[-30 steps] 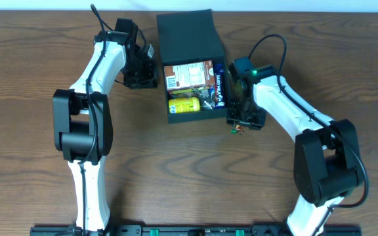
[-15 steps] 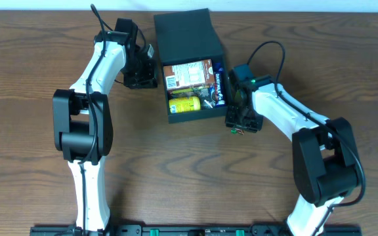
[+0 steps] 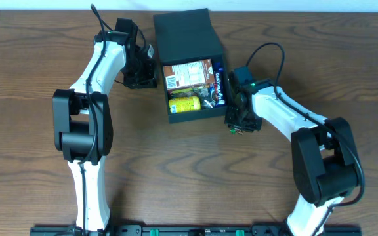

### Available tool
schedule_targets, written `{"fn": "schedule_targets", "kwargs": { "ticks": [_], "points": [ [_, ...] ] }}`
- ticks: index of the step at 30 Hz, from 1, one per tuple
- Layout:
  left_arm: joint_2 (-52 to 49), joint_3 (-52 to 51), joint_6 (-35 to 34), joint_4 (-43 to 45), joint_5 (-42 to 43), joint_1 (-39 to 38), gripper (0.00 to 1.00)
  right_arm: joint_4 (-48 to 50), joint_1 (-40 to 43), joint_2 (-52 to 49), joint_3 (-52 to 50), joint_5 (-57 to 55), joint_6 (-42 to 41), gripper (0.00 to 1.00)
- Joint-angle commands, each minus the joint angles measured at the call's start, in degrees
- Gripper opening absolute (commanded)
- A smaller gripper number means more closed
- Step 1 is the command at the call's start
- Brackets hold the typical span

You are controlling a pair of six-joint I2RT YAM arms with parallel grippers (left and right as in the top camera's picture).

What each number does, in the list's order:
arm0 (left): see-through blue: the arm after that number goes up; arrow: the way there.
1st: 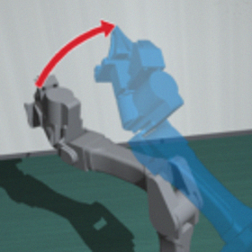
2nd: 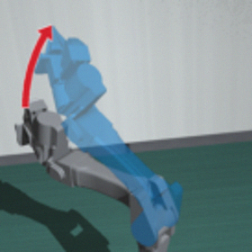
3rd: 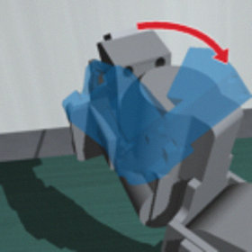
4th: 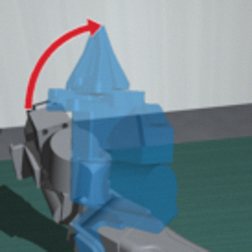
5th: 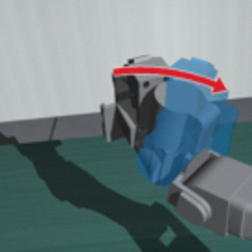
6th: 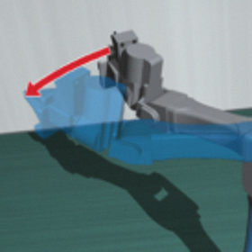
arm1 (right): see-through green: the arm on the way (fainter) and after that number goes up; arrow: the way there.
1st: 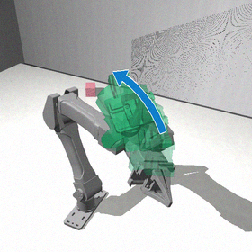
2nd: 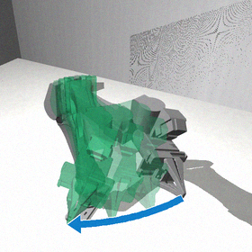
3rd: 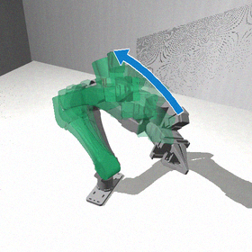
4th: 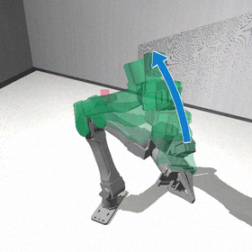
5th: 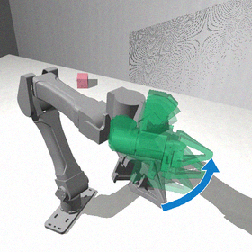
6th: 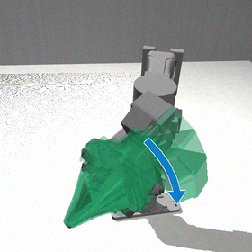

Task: Pack container
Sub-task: 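Grasp the red KitKat bar with the right gripper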

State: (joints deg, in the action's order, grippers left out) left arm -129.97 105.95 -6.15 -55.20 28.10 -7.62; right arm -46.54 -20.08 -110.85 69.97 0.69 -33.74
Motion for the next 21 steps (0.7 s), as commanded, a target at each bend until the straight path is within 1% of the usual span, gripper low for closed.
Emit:
{"fn": "schedule_targets", "kwargs": {
  "ticks": [1,8,11,13,16,18,21],
  "points": [
    [1.9,-0.4,-0.2,-0.3,-0.2,-0.1,0.06,0.3,-0.3,0.1,-0.5,-0.3,1.1,0.26],
    [1.9,-0.4,-0.3,-0.3,-0.2,-0.1,0.06,-0.7,-0.2,0.1,-0.3,-0.4,1.7,0.17],
    [1.9,-0.4,-0.2,-0.3,-0.2,-0.1,0.06,-2.8,0.4,0.3,0.9,-1.3,3.1,0.11],
    [1.9,-0.4,-0.2,-0.3,-0.2,-0.1,0.06,-4.9,1.0,0.8,2.2,-2.8,3.2,0.09],
    [1.9,-0.4,-0.2,-0.3,-0.2,-0.1,0.06,-8.7,1.9,2.0,5.4,-5.9,3.2,0.02],
    [1.9,-0.4,-0.3,-0.3,-0.2,-0.1,0.06,-10.2,2.5,3.3,7.6,-7.6,3.9,0.02],
    [1.9,-0.4,-0.3,-0.3,-0.2,-0.1,0.05,-10.5,2.8,6.1,11.1,-8.0,7.5,0.02]
  ]
}}
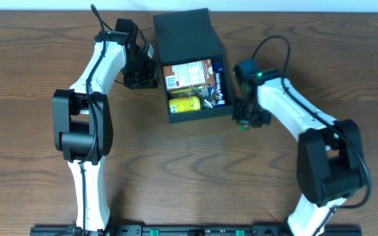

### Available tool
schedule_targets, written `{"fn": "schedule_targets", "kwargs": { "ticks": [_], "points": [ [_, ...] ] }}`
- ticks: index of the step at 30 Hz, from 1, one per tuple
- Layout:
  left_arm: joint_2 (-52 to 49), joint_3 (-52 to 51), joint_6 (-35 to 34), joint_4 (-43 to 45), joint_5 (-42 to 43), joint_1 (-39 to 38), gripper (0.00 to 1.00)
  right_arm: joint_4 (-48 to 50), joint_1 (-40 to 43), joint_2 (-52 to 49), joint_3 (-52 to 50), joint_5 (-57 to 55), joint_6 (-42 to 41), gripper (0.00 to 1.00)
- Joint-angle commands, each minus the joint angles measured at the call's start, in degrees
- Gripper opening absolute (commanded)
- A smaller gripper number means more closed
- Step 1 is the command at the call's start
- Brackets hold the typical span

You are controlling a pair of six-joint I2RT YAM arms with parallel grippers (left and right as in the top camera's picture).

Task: Pack container
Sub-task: 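Grasp the red KitKat bar with the right gripper, then lower the KitKat bar into the box's right side and release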

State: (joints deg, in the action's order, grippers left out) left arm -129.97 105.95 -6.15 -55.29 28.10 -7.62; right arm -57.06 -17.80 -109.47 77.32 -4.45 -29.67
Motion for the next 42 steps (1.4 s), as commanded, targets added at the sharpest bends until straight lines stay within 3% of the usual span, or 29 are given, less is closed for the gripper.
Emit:
{"fn": "schedule_targets", "kwargs": {
  "ticks": [1,5,9,12,23,33,34,36,37,40,42],
  "points": [
    [1.9,-0.4,-0.3,-0.3,-0.2,-0.1,0.06,0.1,0.5,5.7,4.7,-2.8,4.2,0.01],
    [1.9,-0.4,-0.2,-0.4,-0.2,-0.1,0.06,3.1,0.5,9.6,7.9,-0.3,10.8,0.02],
    [1.9,-0.4,-0.2,-0.3,-0.2,-0.1,0.06,9.2,0.3,11.6,8.2,11.6,21.3,0.02],
    [1.9,-0.4,-0.3,-0.3,-0.2,-0.1,0.06,10.8,0.1,11.0,8.2,15.3,24.1,0.01],
    [1.9,-0.4,-0.2,-0.4,-0.2,-0.1,0.06,9.7,-0.6,5.5,8.2,19.5,27.8,0.02],
    [1.9,-0.4,-0.3,-0.3,-0.2,-0.1,0.06,7.1,-0.7,4.3,8.1,19.5,22.8,0.02],
    [1.9,-0.4,-0.3,-0.3,-0.2,-0.1,0.06,7.1,-0.7,4.3,8.1,19.5,22.9,0.12],
    [1.9,-0.4,-0.3,-0.3,-0.2,-0.1,0.06,7.3,-0.7,4.3,8.1,19.5,22.9,0.52],
    [1.9,-0.4,-0.3,-0.3,-0.2,-0.1,0.06,7.5,-0.7,4.3,8.1,19.5,22.9,0.63],
    [1.9,-0.4,-0.3,-0.4,-0.2,-0.1,0.06,7.9,-0.6,4.3,8.1,19.5,22.9,0.78],
    [1.9,-0.4,-0.3,-0.4,-0.2,-0.1,0.06,8.2,-0.6,4.3,8.1,19.5,22.9,0.79]
  ]
}}
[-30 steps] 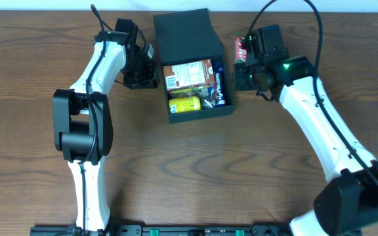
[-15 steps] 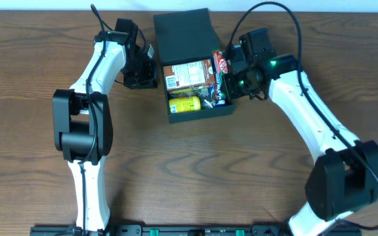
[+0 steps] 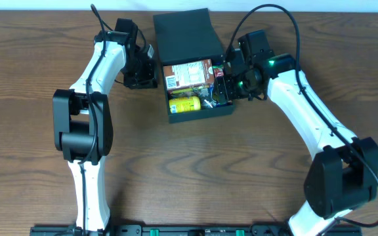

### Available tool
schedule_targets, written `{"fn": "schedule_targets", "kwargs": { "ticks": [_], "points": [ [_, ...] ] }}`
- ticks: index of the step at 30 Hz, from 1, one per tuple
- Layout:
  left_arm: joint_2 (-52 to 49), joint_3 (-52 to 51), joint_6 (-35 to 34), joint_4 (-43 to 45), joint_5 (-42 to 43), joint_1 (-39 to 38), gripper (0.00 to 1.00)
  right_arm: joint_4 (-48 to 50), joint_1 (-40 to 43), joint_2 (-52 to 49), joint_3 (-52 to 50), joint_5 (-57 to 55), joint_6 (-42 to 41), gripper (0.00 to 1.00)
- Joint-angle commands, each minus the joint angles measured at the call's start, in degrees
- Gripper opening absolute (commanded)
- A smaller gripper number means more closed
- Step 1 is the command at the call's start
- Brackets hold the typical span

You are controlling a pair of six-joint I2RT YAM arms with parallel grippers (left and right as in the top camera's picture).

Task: Pack container
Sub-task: 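Lower the KitKat bar into the box's right side and release, then push the KitKat bar down into the box with the right gripper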

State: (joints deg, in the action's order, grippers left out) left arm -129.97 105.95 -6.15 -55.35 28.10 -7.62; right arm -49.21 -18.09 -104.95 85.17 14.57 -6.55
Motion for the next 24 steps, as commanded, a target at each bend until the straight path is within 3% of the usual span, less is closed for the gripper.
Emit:
{"fn": "schedule_targets", "kwargs": {
  "ticks": [1,5,7,8,9,10,17,24],
  "points": [
    [1.9,-0.4,-0.3,-0.3,-0.2,-0.1,0.06,0.6,-0.3,-0.2,0.3,0.4,-0.2,0.79],
    [1.9,-0.4,-0.3,-0.4,-0.2,-0.1,0.06,1.0,-0.3,-0.2,0.3,0.2,-0.2,0.78],
    [1.9,-0.4,-0.3,-0.4,-0.2,-0.1,0.06,1.4,-0.2,-0.2,0.3,-0.5,-0.3,0.66],
    [1.9,-0.4,-0.3,-0.4,-0.2,-0.1,0.06,1.7,-0.1,-0.1,0.3,-1.2,-0.3,0.53],
    [1.9,-0.4,-0.3,-0.4,-0.2,-0.1,0.06,1.9,0.2,0.0,0.4,-1.8,-0.4,0.22],
    [1.9,-0.4,-0.3,-0.4,-0.2,-0.1,0.06,2.3,0.6,0.2,0.5,-2.9,-1.6,0.02],
    [1.9,-0.4,-1.0,-0.4,0.0,-0.1,0.06,4.2,8.2,0.3,0.1,-5.7,-9.5,0.01],
    [1.9,-0.4,-1.9,0.1,0.0,-0.5,0.06,4.8,10.5,-4.3,-2.5,2.1,-9.4,0.02]
  ]
}}
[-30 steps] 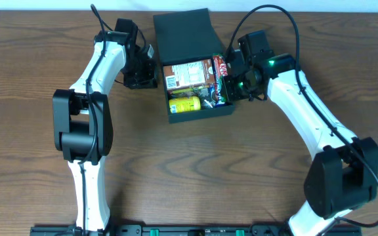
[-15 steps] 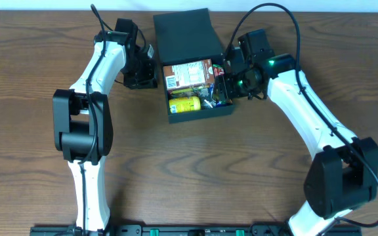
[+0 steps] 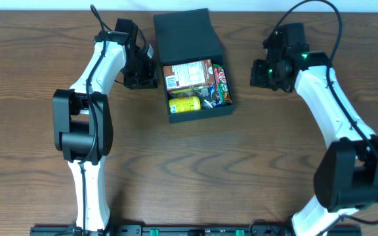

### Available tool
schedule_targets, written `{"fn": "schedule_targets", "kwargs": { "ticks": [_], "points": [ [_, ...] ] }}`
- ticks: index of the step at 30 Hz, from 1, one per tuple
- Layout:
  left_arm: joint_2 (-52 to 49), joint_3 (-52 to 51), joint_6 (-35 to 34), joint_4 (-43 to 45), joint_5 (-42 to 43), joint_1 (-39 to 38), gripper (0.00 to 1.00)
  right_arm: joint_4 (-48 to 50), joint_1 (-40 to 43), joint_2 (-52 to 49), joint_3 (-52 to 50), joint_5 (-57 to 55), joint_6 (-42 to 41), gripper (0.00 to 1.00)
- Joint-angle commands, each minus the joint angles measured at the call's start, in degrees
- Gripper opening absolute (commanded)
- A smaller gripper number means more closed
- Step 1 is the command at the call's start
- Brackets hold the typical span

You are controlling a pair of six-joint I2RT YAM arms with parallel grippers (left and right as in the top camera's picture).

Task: Pack container
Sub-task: 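Push the KitKat bar down into the box with the right gripper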

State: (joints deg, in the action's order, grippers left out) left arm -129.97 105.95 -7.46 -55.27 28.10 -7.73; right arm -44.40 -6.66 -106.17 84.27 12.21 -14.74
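Note:
The black container [image 3: 201,116] stands at the table's middle back, its lid [image 3: 186,36] folded open behind it. Inside lie a brown snack box [image 3: 189,73], a yellow pack [image 3: 184,103] and a red bar [image 3: 220,78] along the right wall. My right gripper [image 3: 258,73] hangs to the right of the container, apart from it, open with nothing in it. My left gripper [image 3: 143,73] sits against the container's left wall; its jaws are too dark to read.
Bare wooden table [image 3: 189,170] stretches in front of the container and to both sides. The white arms reach in from the front left and front right. A black cable [image 3: 320,10] loops above the right arm.
My right gripper was over the container's right side with the red bar. It now stands off to the right, and the bar lies inside along the right wall. The left arm is unmoved.
My right gripper was low at the container's front right corner with a small red and green item at its tips. Then it was slightly farther right, then over the container's right side. Now the bar lies inside and the gripper is away.

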Motion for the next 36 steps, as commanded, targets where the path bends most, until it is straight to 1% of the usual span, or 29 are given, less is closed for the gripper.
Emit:
{"fn": "schedule_targets", "kwargs": {
  "ticks": [1,8,13,17,27,36],
  "points": [
    [1.9,-0.4,-1.1,0.2,0.0,-0.3,0.06,0.1,-1.3,-4.4,-1.7,5.7,-0.9,0.01],
    [1.9,-0.4,-2.4,1.2,2.0,-0.3,0.06,0.7,-3.2,-10.8,-1.7,10.3,-0.9,0.02],
    [1.9,-0.4,-3.5,2.3,4.6,-0.3,0.06,-0.8,-3.7,-11.1,-1.7,14.0,0.3,0.01],
    [1.9,-0.4,-3.5,2.2,4.6,-0.3,0.06,-3.2,-4.4,-11.1,-1.7,15.8,1.8,0.01],
    [1.9,-0.4,-3.5,2.5,4.5,-0.3,0.06,-5.4,-7.9,-11.1,-1.7,15.9,2.8,0.02],
    [1.9,-0.4,-3.5,2.6,4.4,-0.1,0.06,-6.2,-8.3,-11.1,-1.7,14.8,2.8,0.02]
  ]
}}
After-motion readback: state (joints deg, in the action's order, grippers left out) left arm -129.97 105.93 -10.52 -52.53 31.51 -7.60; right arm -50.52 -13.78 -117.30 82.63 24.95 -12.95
